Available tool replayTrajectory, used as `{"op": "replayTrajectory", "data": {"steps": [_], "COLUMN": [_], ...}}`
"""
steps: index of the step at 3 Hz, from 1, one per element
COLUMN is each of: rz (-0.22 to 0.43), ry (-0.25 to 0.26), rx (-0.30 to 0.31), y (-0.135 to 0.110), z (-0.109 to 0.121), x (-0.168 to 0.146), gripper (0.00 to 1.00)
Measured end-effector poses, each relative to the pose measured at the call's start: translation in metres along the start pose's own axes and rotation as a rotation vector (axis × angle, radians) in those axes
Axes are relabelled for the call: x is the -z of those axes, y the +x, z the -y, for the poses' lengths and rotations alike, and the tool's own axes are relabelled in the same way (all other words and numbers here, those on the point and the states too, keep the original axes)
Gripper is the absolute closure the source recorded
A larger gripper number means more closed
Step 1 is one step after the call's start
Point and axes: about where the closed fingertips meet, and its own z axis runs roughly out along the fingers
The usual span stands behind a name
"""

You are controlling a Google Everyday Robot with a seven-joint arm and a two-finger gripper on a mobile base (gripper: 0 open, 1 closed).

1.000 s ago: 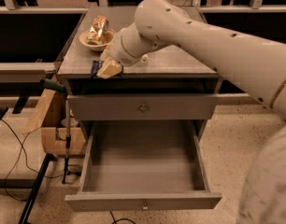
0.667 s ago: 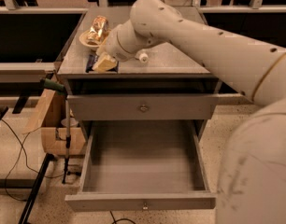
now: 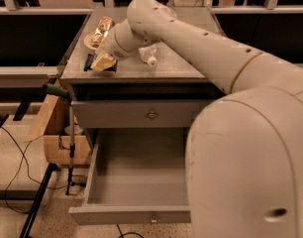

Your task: Pick rxbar blueberry from middle drawer and place on counter

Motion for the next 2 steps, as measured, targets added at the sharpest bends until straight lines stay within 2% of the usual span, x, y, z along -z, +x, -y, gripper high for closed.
{"op": "replayTrajectory", "data": {"steps": [1, 2], "rz": [-0.029, -0.048], "ry": [-0.009, -0.002], "rx": [-0.023, -0.038], "y": [0.0105, 0.0183], "z": [0.0068, 0.0092], "x": [-0.0075, -0.0022], "gripper": [0.61, 0.39]}}
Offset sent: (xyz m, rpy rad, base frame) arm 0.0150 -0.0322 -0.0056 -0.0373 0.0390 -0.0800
